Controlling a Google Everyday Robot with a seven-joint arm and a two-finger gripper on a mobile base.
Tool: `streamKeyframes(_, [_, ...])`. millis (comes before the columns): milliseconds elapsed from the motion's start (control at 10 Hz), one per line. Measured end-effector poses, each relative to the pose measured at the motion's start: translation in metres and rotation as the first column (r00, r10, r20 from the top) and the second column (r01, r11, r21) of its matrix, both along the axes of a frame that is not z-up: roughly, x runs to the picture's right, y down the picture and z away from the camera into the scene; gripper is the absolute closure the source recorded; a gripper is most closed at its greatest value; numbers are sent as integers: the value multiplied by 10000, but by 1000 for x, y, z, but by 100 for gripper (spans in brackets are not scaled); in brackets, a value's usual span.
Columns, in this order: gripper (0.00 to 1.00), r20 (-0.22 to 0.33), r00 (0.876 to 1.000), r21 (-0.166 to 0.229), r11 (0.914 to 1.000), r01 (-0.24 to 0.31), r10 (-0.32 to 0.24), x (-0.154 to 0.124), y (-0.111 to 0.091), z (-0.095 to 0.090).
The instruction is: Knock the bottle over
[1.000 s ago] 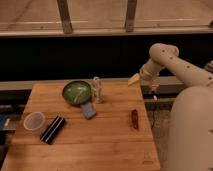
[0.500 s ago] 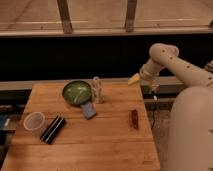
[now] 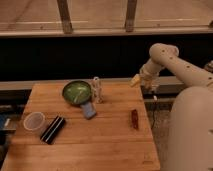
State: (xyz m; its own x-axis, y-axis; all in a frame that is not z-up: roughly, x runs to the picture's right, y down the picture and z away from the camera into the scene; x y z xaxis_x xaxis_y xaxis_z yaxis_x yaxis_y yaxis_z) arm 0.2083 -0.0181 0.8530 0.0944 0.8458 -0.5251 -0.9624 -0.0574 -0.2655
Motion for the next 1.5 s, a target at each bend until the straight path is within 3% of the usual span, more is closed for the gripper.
streamKeyframes(300, [89,-7,10000,7,10000,18,-18,0,0,0])
streamKeyframes(500, [100,38,9996,135,9995,269,-269,-1,-4,0])
streamKeyframes(800, [100,609,9930,431,9941,992,-1017,-37,-24,13])
streamKeyframes(1000, [100,1244,9816,609,9885,1384,-1451,-78,-35,30])
streamKeyframes(1200, [100,1808,9712,715,9869,1446,-1553,-97,-36,40])
streamKeyframes(1500, [100,2568,9580,715,9910,1132,-1279,-105,-30,48])
